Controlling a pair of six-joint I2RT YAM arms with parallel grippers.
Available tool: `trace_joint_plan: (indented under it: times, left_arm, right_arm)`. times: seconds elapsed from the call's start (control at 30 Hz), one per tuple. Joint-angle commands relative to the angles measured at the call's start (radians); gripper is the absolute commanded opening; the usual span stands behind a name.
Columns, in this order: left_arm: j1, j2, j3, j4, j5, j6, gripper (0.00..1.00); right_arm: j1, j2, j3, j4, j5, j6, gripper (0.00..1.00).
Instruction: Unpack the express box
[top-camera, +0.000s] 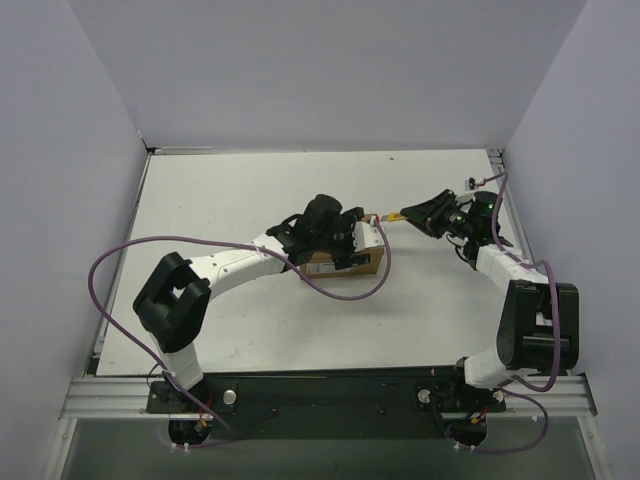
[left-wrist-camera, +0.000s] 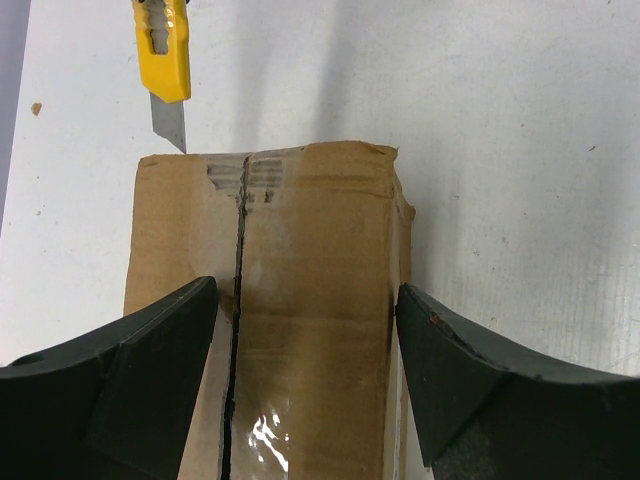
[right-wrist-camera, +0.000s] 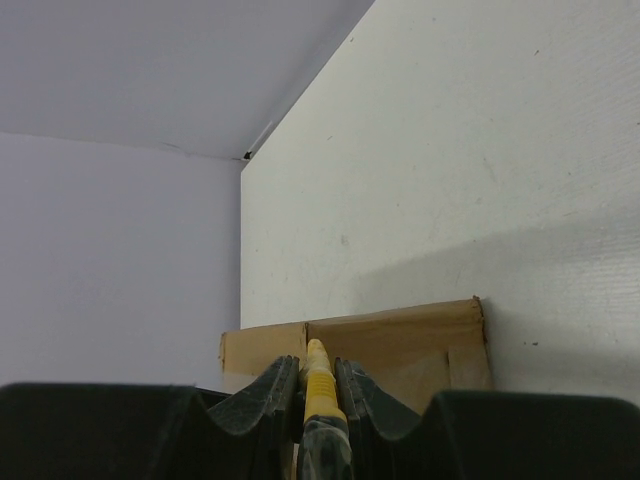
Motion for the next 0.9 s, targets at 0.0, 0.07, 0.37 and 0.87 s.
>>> trace_joint_plan:
  times: [0.0,0.07,0.37,0.87]
  left_arm:
    - [0.006,0.010,0.044,-0.008,0.024,-0.016,0.81]
    - [0.008,0.010,0.043,-0.007,0.026,-0.017,0.81]
    - [0.008,0.013,0.041,-0.005,0.027,-0.019,0.81]
    - [0.029,0.010,0.030,0.006,0.018,-0.011,0.81]
  right_arm:
    - [-0.007,-0.056,0.001,0.076,-0.029,-0.001,0.00]
    - [-0.010,-0.056,0.003,0.076,-0.032,-0.001,0.00]
    - [0.001,-0.049,-0.010,0.039,-0.040,-0.033,0.00]
    - [0.013,-0.017,-0.017,0.056,-0.121,-0.039,0.00]
